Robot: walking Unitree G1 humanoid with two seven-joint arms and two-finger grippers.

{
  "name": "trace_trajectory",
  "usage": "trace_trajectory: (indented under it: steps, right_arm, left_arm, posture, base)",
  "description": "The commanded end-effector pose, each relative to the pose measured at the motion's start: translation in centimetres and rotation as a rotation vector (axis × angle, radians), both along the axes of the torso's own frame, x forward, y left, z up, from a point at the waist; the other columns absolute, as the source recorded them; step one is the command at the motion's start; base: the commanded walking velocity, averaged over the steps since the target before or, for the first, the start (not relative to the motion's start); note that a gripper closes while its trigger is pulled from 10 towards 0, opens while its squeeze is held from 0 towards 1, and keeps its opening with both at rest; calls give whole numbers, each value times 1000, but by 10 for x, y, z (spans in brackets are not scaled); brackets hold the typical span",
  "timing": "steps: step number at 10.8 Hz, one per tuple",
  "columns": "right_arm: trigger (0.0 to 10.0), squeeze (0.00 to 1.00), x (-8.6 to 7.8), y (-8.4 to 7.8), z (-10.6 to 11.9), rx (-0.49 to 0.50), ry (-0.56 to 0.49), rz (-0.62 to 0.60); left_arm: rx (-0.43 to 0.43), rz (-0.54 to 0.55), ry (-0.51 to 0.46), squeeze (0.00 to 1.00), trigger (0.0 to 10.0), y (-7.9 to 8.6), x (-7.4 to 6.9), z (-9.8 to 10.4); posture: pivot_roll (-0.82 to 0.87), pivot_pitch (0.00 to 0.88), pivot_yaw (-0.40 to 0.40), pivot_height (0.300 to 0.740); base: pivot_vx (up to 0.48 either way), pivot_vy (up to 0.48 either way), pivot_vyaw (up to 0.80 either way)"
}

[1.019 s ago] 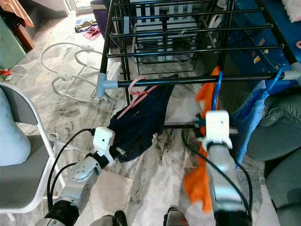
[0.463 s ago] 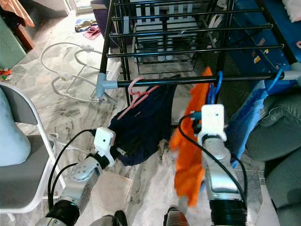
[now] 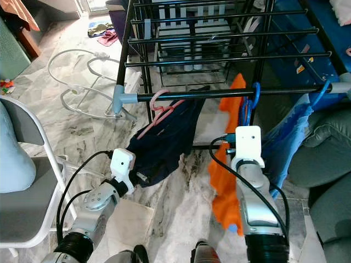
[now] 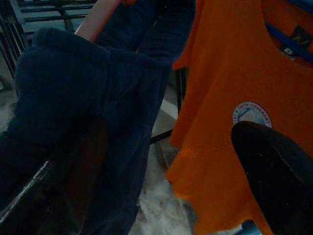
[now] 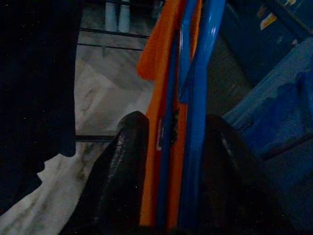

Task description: Hang hanger

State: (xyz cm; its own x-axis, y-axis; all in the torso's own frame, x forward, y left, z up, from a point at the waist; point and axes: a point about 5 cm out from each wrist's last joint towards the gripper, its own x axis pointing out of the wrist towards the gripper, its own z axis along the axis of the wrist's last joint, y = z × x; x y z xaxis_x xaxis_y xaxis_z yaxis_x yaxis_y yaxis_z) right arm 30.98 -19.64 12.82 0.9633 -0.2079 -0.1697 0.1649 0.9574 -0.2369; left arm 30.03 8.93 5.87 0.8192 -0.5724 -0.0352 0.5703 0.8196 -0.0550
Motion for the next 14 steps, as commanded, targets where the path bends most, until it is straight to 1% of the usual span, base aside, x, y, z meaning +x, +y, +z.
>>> trace_trajectory:
  steps: [1, 2, 3, 4, 5, 6, 7, 9, 12, 14]
  right_arm:
    - [3412, 0, 1, 1, 6, -21, -21, 6]
    - [8706, 0, 2, 0, 8, -54, -32, 6]
    - [10000, 1000, 1, 1, 7, -44, -28, 15]
    - [10000, 1000, 1, 1, 7, -43, -26, 19]
    - [10000, 455, 1, 0, 7, -52, -21, 19]
    - [7294, 0, 1, -1, 8, -56, -19, 14]
    - [0, 0, 1, -3, 8, -52, -17, 10]
    - [0, 0, 0, -5, 8, -52, -18, 5]
    - [0, 0, 2, -5, 10, -83, -13, 29]
    - [0, 0, 3, -4, 8, -84, -2, 38]
  left_arm:
    - [19, -1, 23, 0, 10000, 1, -1, -4]
    - [19, -3, 25, 0, 10000, 0, -1, -5]
    - [19, -3, 28, 0, 10000, -1, -1, -5]
    - [19, -2, 29, 0, 10000, -1, -1, -6]
    - [19, -5, 33, 0, 10000, -2, -1, -7]
    - [19, -9, 38, 0, 10000, -3, -1, -8]
    - [21, -10, 41, 0, 10000, -3, -2, -8]
    - [25, -12, 47, 0, 10000, -3, -2, -10]
    - [30, -10, 58, 0, 10000, -3, -1, -11]
    - [33, -3, 63, 0, 10000, -2, -1, -12]
  posture:
    - [-260, 171, 85, 740]
    - [-261, 172, 84, 740]
    - [-262, 162, 81, 740]
    - [-262, 162, 81, 740]
    - [-268, 159, 77, 740]
    - [-270, 158, 77, 740]
    - [-272, 154, 78, 740]
    - [-273, 150, 81, 740]
    - [-272, 147, 80, 740]
    - [-268, 146, 79, 740]
  base:
    - [0, 0, 0]
    - [0, 0, 0]
    - [0, 0, 0]
    - [0, 0, 0]
    - [0, 0, 0]
    - [0, 0, 0]
    - [0, 0, 0]
    - [0, 0, 0]
    - [0, 0, 0]
    - [0, 0, 0]
